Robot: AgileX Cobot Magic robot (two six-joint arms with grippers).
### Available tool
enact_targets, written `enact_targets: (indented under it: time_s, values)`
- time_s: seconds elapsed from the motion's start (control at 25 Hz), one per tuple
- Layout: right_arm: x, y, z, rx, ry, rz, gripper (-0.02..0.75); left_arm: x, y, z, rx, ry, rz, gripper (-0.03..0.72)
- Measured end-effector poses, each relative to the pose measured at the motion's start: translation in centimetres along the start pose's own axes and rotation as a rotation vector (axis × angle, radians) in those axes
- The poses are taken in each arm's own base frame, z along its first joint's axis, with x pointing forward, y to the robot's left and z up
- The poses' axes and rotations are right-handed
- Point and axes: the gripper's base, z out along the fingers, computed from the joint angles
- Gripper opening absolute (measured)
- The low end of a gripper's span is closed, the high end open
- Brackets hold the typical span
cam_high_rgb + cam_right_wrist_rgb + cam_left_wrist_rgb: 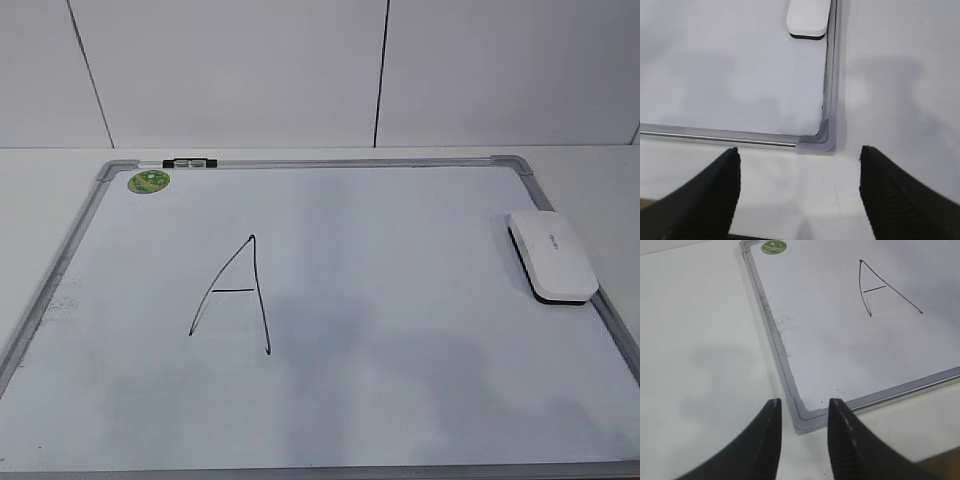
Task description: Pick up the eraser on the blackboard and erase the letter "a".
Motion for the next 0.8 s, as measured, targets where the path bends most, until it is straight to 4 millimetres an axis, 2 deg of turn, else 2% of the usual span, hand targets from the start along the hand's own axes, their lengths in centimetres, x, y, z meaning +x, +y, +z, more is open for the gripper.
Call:
enact_targets:
  time_s: [0.6, 0.8]
  values:
    - [-0.01, 0.0, -0.02, 0.0, -0.004, 0.0, 0.56, 0.02, 0.0, -0.05, 0.0, -0.006, 0.0, 0.237]
    - [0.41, -0.01, -0.58, 0.0, -0.052, 0.001, 0.56, 0.41, -0.08, -0.64, -0.003, -0.052, 0.004, 0.237]
